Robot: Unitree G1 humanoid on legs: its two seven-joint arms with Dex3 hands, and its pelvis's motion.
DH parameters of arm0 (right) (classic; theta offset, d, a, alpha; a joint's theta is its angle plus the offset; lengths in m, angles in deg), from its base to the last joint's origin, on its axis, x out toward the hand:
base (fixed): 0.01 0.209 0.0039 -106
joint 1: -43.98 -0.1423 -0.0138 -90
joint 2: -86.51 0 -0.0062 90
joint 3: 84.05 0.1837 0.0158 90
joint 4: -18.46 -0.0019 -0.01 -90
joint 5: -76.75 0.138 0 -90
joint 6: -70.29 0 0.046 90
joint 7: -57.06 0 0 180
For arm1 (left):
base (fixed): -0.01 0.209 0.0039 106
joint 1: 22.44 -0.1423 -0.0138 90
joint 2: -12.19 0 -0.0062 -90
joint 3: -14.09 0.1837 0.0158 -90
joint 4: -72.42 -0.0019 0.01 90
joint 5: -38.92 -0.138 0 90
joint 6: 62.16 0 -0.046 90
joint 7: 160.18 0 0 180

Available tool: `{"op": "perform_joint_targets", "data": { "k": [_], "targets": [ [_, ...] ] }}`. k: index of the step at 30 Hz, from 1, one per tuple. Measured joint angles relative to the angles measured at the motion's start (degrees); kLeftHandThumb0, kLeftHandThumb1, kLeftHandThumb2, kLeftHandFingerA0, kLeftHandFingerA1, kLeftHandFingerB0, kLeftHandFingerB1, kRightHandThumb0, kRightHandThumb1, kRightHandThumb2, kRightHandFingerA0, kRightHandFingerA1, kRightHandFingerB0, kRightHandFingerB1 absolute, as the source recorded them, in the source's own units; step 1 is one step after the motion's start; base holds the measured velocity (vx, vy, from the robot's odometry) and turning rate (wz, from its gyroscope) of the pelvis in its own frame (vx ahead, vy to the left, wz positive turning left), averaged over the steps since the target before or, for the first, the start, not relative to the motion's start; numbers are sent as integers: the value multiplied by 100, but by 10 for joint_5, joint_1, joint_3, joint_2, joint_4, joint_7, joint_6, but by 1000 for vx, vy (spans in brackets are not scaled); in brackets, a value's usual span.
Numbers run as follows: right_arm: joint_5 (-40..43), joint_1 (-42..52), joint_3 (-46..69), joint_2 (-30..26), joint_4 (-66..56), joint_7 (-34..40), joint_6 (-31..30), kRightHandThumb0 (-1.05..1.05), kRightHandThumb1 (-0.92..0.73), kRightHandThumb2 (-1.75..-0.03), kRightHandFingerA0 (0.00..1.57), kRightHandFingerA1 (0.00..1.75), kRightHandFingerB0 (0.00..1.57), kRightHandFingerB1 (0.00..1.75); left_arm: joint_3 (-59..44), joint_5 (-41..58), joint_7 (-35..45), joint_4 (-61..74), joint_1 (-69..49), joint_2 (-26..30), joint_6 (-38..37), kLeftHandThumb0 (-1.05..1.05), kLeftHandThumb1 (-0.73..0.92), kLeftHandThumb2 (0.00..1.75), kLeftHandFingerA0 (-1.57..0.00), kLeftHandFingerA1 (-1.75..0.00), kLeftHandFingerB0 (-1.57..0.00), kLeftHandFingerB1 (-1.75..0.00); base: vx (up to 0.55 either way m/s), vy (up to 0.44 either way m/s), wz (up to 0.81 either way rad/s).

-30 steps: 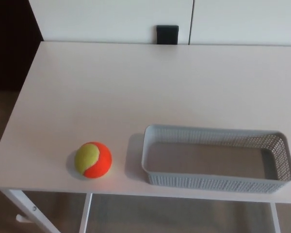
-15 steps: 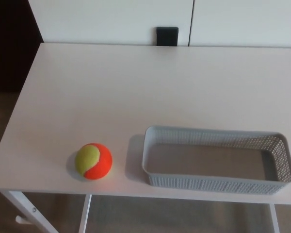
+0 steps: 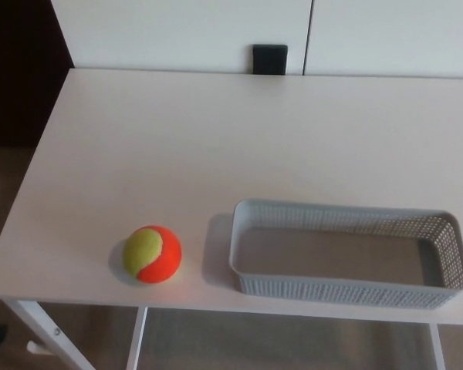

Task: The robot walk towards a table in front and uses its left hand to pickup a tennis ball on the left side and put it in a container on the right hand side

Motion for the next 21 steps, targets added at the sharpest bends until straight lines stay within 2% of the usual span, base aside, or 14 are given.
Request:
{"op": "perform_joint_targets", "data": {
  "k": [5, 8, 9, 11, 17, 18, 21],
  "targets": [
    [0, 0, -1, 1, -1, 0, -3, 16, -65, -59, 40, 55, 31, 46, -16, 22, -2, 101, 47, 36, 10, -37, 49, 55, -23, -37, -13, -26, 0, 0, 0],
    [1, -2, 0, 2, -2, -1, -6, 15, -65, -58, 41, 55, 31, 45, -10, 25, -6, 142, 126, 57, 26, -37, 49, 55, -24, -38, -13, -27, 0, 0, 0],
    [1, -3, 0, 3, -2, -1, -7, 16, -65, -58, 43, 56, 32, 46, -8, 25, -6, 144, 135, 58, 28, -37, 47, 55, -19, -38, -12, -27, 0, 0, 0],
    [1, -3, 1, 4, -2, -2, -10, 16, -65, -58, 43, 56, 32, 46, 5, 22, -11, 155, 192, 66, 47, -37, 47, 55, -19, -38, -12, -27, 0, 0, 0],
    [2, -8, 3, 6, -1, -3, -16, 15, -65, -58, 43, 56, 32, 46, 62, -15, -27, 103, 293, 60, 94, -39, 44, 54, -22, -40, -15, -27, 0, 0, 0],
    [2, -9, 3, 6, -1, -4, -17, 15, -65, -58, 42, 56, 32, 46, 74, -27, -30, 84, 307, 58, 101, -44, 35, 62, -20, -45, -12, -34, 0, 0, 0],
    [2, -9, 3, 7, -1, -4, -19, 15, -65, -58, 43, 56, 32, 46, 92, -49, -35, 53, 329, 56, 110, -47, 35, 61, -21, -45, -12, -34, 0, 0, 0]
  ]
}}
